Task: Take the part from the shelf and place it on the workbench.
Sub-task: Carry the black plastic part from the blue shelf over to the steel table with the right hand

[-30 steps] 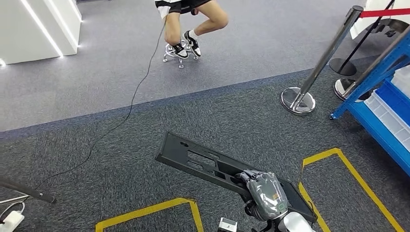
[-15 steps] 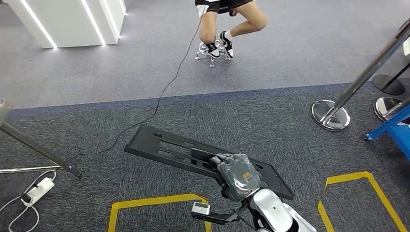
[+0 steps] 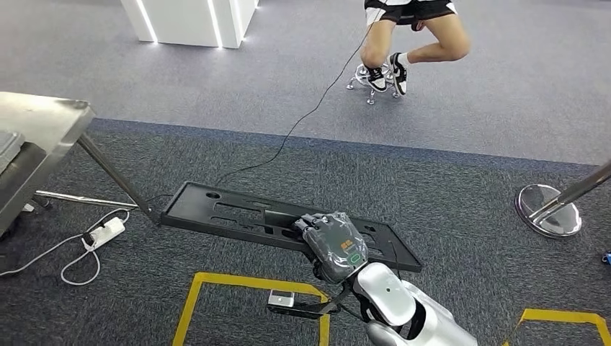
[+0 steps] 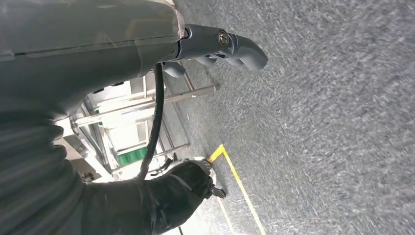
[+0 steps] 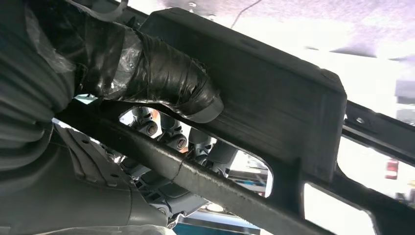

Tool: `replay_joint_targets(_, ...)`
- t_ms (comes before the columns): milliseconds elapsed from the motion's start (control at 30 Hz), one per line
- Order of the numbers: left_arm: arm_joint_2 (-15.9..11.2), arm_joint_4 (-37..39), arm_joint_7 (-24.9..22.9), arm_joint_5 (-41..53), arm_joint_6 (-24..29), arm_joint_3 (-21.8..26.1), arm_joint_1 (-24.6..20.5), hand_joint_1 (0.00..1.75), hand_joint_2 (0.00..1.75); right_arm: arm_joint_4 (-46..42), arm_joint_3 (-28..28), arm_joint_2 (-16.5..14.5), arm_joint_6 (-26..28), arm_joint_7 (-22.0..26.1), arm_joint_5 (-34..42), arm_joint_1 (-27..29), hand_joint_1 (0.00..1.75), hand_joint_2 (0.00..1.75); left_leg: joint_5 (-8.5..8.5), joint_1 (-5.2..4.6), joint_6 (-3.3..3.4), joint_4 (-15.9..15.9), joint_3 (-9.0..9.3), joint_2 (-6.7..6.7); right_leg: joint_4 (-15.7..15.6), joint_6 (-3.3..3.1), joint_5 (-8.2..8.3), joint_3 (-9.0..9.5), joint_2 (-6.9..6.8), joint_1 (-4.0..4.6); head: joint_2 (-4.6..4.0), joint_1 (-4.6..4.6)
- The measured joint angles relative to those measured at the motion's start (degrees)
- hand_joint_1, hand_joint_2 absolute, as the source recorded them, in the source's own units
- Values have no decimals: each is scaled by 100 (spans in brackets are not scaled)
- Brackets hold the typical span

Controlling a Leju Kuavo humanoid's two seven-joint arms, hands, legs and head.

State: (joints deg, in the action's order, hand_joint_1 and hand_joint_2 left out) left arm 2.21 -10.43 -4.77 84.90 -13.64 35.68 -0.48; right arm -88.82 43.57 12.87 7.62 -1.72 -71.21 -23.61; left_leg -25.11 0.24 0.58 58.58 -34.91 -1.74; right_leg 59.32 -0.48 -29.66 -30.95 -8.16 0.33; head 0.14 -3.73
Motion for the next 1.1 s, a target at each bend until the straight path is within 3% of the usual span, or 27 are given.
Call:
replay_joint_targets(67,-19,0,-31,18,-22,1,-2,0,175,36,25,-10,-98,-9,56,-89,175,175,32,23,72,-43,18,113,296,59,-207,-114,329,-39,1,1)
replay_joint_targets(133,-37,0,-59,28,-26,1,-20,0,175,87,40,7,-266,-17,104,-153,175,175,50,27,109,-52,6,242,1003,80,-558,-457,697,-60,1,2)
replay_joint_targets(167,-47,0,-67,32,-26,1,-26,0,175,122,52,23,-361,-33,96,-177,175,175,53,24,116,-47,-2,326,1359,81,-679,-644,765,-61,1,2)
replay_joint_targets(200,-56,0,-71,35,-26,1,-29,0,175,163,69,47,-448,-57,56,-201,175,175,54,20,118,-39,-7,421,1561,75,-691,-766,795,-61,0,2)
replay_joint_targets(233,-66,0,-73,37,-27,1,-29,0,175,204,90,71,-520,-86,5,-230,175,175,54,18,117,-29,-9,517,1550,61,-585,-792,811,-60,-1,2)
replay_joint_targets(267,-75,0,-74,38,-29,1,-29,0,175,240,108,92,-569,-114,-49,-266,175,175,53,16,117,-19,-7,610,1326,38,-380,-719,846,-58,-1,2)
replay_joint_targets(333,-83,0,-76,38,-36,2,-25,0,175,299,134,132,-632,-165,-167,-361,175,175,53,14,105,0,-11,772,579,-22,57,-426,1086,-61,-1,0)
replay_joint_targets(400,-84,0,-87,38,-40,4,-21,0,175,348,197,187,-755,-253,-381,-504,175,175,70,29,64,14,-52,902,113,-58,222,-254,1319,-61,0,1)
replay_joint_targets(433,-86,0,-98,38,-42,8,-14,0,175,378,259,215,-850,-314,-528,-592,175,175,87,45,28,7,-79,971,66,-67,207,-239,1344,-55,0,3)
replay_joint_targets(467,-88,0,-113,38,-45,16,-7,0,175,413,335,246,-944,-377,-675,-685,175,175,110,56,-14,-14,-98,1053,22,-79,218,-227,1274,-49,1,4)
replay_joint_targets(500,-90,0,-127,38,-52,25,4,0,175,458,414,276,-1023,-432,-802,-775,175,175,114,61,-45,-15,-116,1051,-25,-98,239,-199,1182,-56,1,5)
replay_joint_targets(567,-90,1,-152,37,-68,40,10,0,175,543,538,327,-1102,-512,-970,-921,175,175,-18,38,-96,174,-219,757,-145,-151,291,-130,1006,-80,1,-8)
replay_joint_targets(633,-92,2,-168,36,-71,44,-1,0,175,597,635,388,-1130,-560,-1059,-1010,175,175,-352,40,-143,775,-511,357,-195,-185,307,-99,829,-74,0,-23)
replay_joint_targets(700,-95,2,-178,33,-64,49,-11,0,175,635,728,460,-1151,-589,-1125,-1058,175,175,-570,71,-203,1372,-806,235,-190,-190,290,-100,630,-62,1,-25)
replay_joint_targets(733,-95,2,-180,30,-64,52,-9,0,175,652,771,486,-1159,-597,-1147,-1070,175,175,-533,89,-230,1422,-827,213,-182,-184,275,-99,533,-63,1,-24)
replay_joint_targets(800,-98,2,-187,22,-61,70,2,0,175,673,850,520,-1174,-611,-1183,-1102,175,175,-202,118,-270,882,-532,103,-138,-148,227,-96,365,-72,0,-24)
replay_joint_targets(867,-98,2,-194,21,-50,92,9,0,175,677,901,549,-1193,-632,-1224,-1159,175,175,31,95,-240,218,-173,-88,-70,-85,163,-101,234,-60,1,-23)
replay_joint_targets(900,-97,2,-200,21,-44,103,12,0,175,675,920,567,-1204,-643,-1243,-1191,175,175,61,76,-200,61,-93,-132,-44,-54,137,-99,181,-47,1,-22)
replay_joint_targets(1000,-96,2,-220,21,-39,129,25,0,175,669,965,600,-1227,-664,-1267,-1257,175,175,54,55,-66,26,-91,8,-31,22,91,-64,62,-39,1,-19)
replay_joint_targets(1033,-97,2,-226,21,-39,136,27,0,175,666,977,609,-1230,-666,-1269,-1272,175,175,61,64,-30,11,-81,67,8,48,44,-64,148,-59,1,-18)
replay_joint_targets(1100,-97,2,-242,22,-38,143,19,0,175,656,996,640,-1230,-672,-1291,-1300,175,175,78,86,39,-21,-58,175,375,88,-199,-215,495,-106,1,-16)
